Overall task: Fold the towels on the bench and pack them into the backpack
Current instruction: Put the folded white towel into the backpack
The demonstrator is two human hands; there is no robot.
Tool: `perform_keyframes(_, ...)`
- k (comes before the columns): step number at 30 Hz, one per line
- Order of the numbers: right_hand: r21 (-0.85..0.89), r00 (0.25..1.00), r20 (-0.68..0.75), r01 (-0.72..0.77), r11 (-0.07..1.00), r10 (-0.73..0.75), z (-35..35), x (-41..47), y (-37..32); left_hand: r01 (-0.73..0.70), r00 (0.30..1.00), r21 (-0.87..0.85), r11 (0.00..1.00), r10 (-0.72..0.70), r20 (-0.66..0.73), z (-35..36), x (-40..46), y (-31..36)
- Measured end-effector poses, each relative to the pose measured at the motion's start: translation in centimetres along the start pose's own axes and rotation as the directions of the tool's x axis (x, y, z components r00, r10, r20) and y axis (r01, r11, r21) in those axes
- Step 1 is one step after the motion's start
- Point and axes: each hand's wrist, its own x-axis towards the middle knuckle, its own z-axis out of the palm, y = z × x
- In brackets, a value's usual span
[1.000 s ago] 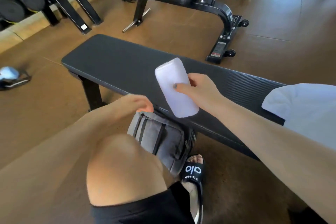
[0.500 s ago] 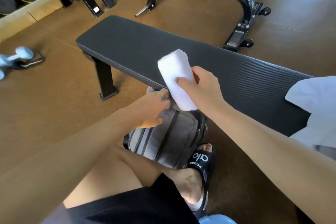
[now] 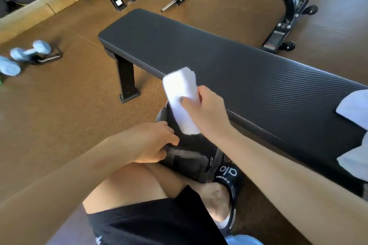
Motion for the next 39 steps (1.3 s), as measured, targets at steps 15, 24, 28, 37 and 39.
perform_keyframes(15,-0.602,0.832,0.457,0.028,0.798,0.316,8.6,0.8,5.1,0.067,0.996,-0.084,0.994,-0.071,-0.049,0.2,-0.7,-1.3)
perform_keyframes(24,-0.529,0.773,0.530,-0.022,0.848,0.350,13.7,1.1,8.0,0.062,0.998,-0.108,0.992,-0.061,0.015,-1.0,0.4,-1.3)
perform_keyframes(28,-0.527,0.738,0.548,-0.061,0.848,0.394,13.1,1.4,9.2,0.046,0.999,-0.125,0.991,-0.045,0.010,-1.2,1.4,-1.3)
perform_keyframes(37,-0.627,0.514,0.639,-0.083,0.774,0.572,10.7,1.1,11.5,0.044,0.999,-0.132,0.990,-0.041,0.024,-1.6,2.4,-1.4)
perform_keyframes(39,-0.615,0.498,0.647,-0.105,0.782,0.577,10.6,0.6,11.8,0.050,0.998,-0.134,0.990,-0.046,0.030,-1.3,2.5,-1.3)
